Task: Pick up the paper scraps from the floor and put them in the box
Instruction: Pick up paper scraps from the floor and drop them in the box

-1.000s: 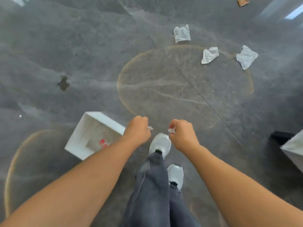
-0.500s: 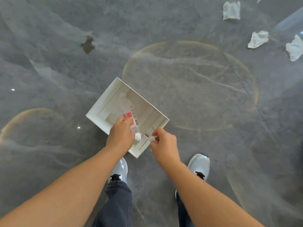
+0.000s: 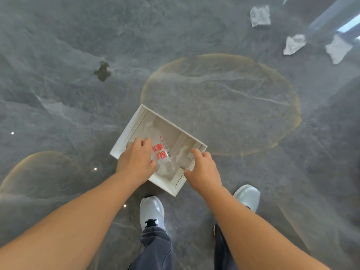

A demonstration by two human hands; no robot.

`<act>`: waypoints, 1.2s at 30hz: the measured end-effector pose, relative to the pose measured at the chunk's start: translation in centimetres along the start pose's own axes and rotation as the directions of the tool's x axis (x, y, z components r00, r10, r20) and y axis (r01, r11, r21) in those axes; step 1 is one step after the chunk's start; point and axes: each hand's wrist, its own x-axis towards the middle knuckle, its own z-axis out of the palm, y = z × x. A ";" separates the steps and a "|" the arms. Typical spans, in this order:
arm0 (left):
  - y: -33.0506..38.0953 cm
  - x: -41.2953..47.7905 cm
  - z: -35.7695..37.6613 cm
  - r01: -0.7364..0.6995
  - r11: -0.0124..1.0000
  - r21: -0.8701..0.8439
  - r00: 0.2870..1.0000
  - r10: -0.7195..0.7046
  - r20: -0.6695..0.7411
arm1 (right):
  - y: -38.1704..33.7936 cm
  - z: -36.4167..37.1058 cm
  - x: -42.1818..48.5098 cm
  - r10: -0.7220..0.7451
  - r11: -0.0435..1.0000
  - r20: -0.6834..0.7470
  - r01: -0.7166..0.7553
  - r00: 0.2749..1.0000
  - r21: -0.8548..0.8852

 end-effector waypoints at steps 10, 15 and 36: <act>18.3 4.7 -9.2 -0.111 0.989 0.097 0.984 0.096 0.150 | 6.0 -20.5 2.8 0.039 0.999 -0.127 -0.044 0.991 -0.031; 29.8 8.8 -13.8 -0.190 0.980 0.062 0.971 0.178 0.161 | 11.6 -32.2 3.9 0.178 0.984 -0.181 -0.175 0.967 0.031; 45.5 55.0 -14.2 -0.295 0.946 0.132 0.951 0.277 0.138 | 13.5 -44.2 45.1 0.347 0.937 -0.148 -0.335 0.926 0.097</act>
